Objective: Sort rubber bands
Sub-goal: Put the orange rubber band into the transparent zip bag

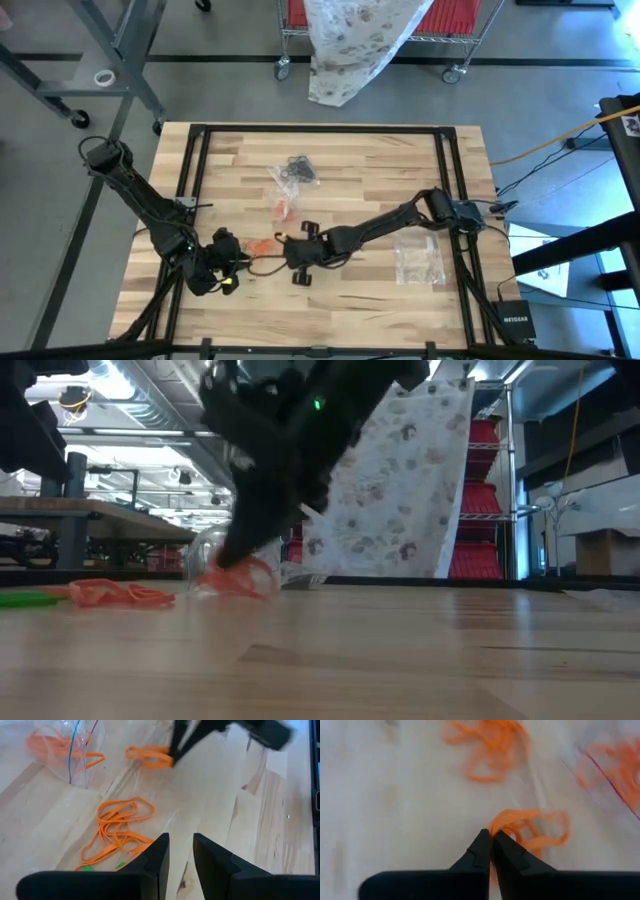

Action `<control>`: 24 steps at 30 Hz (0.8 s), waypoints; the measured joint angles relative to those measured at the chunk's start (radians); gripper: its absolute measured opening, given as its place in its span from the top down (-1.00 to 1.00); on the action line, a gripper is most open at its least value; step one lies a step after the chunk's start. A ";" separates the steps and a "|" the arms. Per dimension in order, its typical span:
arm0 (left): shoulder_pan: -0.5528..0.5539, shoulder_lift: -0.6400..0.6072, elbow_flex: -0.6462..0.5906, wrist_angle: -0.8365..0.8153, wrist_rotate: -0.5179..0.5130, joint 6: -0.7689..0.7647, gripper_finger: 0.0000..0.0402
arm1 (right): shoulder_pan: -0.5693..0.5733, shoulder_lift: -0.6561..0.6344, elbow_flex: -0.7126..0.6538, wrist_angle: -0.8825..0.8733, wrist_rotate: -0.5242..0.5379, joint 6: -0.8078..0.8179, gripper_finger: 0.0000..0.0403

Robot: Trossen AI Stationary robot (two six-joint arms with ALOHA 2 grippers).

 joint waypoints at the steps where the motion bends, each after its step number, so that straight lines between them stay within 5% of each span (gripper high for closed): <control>1: 0.000 0.000 0.000 0.001 -0.002 0.000 0.61 | -0.007 0.001 0.000 -0.028 0.005 0.028 0.92; 13: -0.001 0.000 0.000 0.029 -0.012 0.013 0.61 | -0.043 -0.058 0.000 -0.180 -0.010 0.004 0.11; 24: 0.000 0.000 0.000 0.028 -0.012 0.016 0.61 | -0.065 -0.065 -0.053 -0.207 0.023 -0.085 0.00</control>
